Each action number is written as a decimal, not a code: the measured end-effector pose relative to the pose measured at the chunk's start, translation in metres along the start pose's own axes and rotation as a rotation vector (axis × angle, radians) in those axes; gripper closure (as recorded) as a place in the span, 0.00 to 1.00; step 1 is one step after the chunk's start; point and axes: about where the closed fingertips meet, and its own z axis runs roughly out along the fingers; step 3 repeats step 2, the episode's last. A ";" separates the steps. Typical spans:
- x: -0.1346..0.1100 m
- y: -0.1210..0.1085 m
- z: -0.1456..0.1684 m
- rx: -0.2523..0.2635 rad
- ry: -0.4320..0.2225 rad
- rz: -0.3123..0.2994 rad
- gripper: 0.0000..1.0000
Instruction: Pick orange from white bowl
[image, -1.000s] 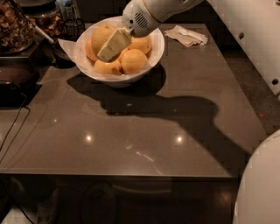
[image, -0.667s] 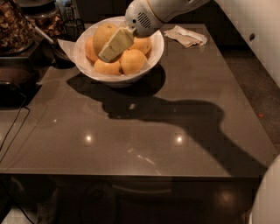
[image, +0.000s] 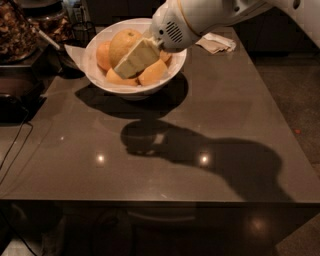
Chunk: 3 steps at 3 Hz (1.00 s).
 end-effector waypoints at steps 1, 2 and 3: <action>0.006 0.016 -0.011 0.037 0.000 0.029 1.00; 0.010 0.024 -0.014 0.050 -0.010 0.043 1.00; 0.010 0.024 -0.014 0.050 -0.010 0.043 1.00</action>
Offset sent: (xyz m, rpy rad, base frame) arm -0.0366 -0.0159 -0.0044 0.0290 0.0028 -0.0954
